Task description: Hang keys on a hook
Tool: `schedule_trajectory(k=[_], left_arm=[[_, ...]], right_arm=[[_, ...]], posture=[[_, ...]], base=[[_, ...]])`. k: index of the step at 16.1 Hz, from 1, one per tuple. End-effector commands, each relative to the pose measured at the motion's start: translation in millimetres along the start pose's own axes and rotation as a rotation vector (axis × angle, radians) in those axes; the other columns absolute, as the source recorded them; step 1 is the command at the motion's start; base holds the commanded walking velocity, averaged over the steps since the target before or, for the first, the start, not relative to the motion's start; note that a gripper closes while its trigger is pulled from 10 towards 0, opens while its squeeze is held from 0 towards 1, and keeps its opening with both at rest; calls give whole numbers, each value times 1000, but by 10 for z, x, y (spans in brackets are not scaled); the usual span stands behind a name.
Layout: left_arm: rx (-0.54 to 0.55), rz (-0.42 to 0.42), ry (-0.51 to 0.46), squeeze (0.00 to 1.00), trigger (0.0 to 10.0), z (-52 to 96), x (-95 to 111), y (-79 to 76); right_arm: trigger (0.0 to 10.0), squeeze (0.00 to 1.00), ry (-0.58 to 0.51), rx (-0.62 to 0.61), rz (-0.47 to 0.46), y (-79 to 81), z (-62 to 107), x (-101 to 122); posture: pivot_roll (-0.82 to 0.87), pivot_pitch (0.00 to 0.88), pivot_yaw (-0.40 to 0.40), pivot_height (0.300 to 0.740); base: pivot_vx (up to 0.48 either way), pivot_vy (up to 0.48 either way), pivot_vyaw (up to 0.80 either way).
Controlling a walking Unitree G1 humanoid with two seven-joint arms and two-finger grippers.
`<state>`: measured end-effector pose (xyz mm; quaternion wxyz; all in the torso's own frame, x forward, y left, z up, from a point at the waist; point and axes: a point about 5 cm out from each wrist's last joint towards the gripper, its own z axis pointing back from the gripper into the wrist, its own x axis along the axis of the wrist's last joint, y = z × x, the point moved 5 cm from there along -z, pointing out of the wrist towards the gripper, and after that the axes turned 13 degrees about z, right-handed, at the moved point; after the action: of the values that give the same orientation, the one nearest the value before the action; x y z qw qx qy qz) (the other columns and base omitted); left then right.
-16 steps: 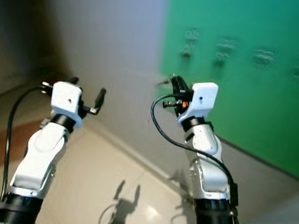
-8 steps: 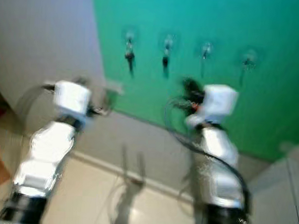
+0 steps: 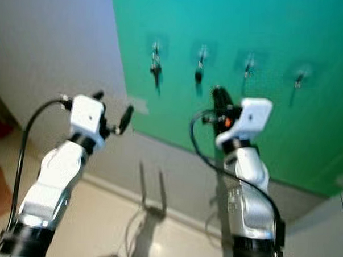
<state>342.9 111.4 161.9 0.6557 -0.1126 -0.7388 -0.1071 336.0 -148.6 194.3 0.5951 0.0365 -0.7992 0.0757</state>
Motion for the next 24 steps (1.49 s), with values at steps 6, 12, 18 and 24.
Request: schedule_trajectory(k=[6, 12, 18, 24], left_arm=[[-294, 38, 65, 0, 10000, 102, -78, -357], [-423, 50, 65, 0, 10000, 143, -55, -528], [-430, 51, 62, 0, 10000, 136, -49, -543], [-438, 59, 60, 0, 10000, 142, -58, -573]], right_arm=[[10000, 0, -69, -22, -59, -32, -58, 196], [10000, 0, -135, -62, -119, -140, -107, 378], [10000, 0, -94, -112, -165, -222, -156, 319], [10000, 0, -57, -182, -209, -367, -86, 226]], posture=[[-75, 0, 17, 718], [-82, 0, 14, 718], [-79, 0, 5, 718], [-88, 0, 4, 718]], base=[[0, 0, 0], [0, 0, 0], [0, 0, 0], [0, 0, 0]])
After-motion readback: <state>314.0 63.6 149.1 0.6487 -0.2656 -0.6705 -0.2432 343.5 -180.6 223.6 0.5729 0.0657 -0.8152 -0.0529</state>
